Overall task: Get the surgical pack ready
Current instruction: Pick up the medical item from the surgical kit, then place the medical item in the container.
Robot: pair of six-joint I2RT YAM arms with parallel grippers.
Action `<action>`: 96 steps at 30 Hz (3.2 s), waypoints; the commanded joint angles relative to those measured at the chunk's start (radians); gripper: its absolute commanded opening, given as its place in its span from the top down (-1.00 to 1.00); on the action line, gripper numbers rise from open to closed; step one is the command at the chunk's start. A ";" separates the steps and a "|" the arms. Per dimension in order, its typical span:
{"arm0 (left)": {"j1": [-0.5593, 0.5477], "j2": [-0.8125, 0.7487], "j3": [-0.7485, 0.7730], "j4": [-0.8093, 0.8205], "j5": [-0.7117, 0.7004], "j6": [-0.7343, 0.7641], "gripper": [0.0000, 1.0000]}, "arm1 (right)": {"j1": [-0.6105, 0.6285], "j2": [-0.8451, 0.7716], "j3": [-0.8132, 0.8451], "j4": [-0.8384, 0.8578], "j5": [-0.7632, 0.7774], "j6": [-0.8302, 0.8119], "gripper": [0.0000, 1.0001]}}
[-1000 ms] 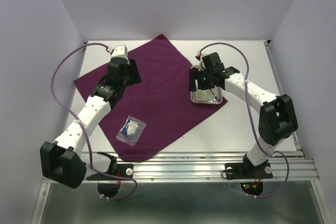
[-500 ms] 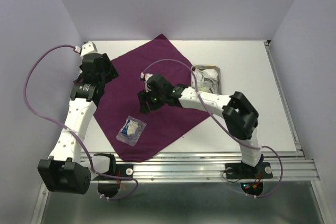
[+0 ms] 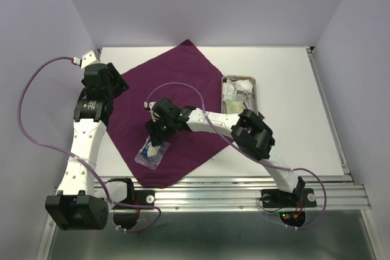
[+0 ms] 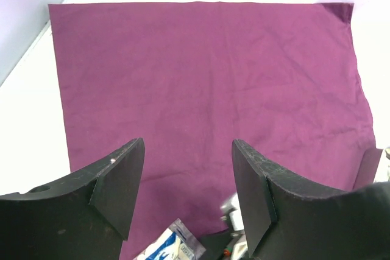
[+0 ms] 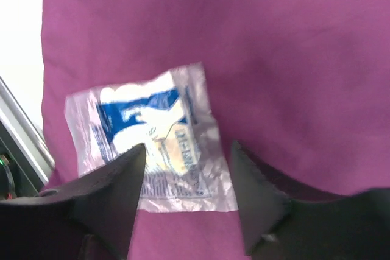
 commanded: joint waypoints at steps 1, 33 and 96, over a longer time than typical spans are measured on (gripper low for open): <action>0.006 -0.021 -0.007 0.024 0.017 -0.003 -0.41 | 0.024 0.023 0.022 -0.034 -0.058 -0.032 -0.11; 0.006 -0.016 -0.051 0.053 0.041 -0.003 -0.40 | 0.110 0.010 0.088 -0.121 0.187 -0.100 0.99; 0.006 0.039 -0.051 0.090 0.074 0.003 -0.40 | -0.762 -0.621 -0.622 0.098 0.436 0.268 0.99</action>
